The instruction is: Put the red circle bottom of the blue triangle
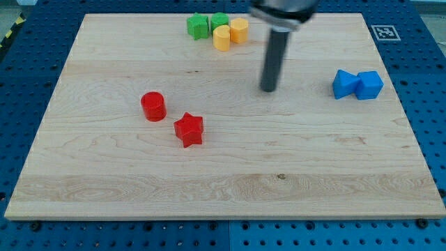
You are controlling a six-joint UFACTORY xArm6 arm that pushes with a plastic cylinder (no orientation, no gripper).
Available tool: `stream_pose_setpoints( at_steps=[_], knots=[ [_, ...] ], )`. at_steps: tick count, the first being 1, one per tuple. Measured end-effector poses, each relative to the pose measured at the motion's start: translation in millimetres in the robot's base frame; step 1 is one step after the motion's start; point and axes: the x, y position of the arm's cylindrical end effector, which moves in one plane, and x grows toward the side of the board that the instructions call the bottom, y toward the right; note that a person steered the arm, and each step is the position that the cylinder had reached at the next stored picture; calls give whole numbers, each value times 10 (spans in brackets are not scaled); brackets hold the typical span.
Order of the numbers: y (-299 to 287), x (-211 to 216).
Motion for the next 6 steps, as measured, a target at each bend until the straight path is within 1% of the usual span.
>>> stream_pose_setpoints(
  at_steps=[2,3,4,5,6],
  knots=[
    [-2040,0],
    [-2531,139],
    [-2474,424],
    [-2273,425],
    [-1945,426]
  ],
)
